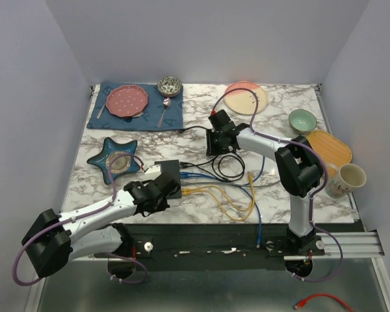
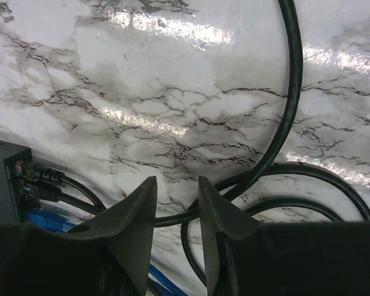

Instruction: Pull the plug from the switch port

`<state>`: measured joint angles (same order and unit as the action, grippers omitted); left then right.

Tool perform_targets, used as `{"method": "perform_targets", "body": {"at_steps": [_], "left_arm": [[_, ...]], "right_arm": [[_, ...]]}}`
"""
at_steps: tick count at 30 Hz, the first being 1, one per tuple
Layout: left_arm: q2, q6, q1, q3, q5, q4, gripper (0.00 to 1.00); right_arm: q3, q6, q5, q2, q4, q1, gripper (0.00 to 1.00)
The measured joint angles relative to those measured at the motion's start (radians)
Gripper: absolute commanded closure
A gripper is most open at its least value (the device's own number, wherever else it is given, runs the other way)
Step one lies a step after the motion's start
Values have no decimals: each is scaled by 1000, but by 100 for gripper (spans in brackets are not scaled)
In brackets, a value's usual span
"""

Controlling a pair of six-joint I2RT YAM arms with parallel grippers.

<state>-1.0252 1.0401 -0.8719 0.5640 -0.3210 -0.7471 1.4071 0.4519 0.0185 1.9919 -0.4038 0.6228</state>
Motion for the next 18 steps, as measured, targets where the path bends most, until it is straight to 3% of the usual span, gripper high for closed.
{"method": "perform_targets", "body": {"at_steps": [9, 13, 18], "left_arm": [[-199, -26, 2, 21, 44, 109, 96], [-274, -44, 32, 70, 44, 145, 86], [-387, -78, 80, 153, 55, 165, 82]], "right_arm": [[-19, -8, 12, 21, 3, 0, 59], [-105, -8, 20, -33, 40, 0, 59], [-272, -3, 37, -149, 87, 0, 59]]}}
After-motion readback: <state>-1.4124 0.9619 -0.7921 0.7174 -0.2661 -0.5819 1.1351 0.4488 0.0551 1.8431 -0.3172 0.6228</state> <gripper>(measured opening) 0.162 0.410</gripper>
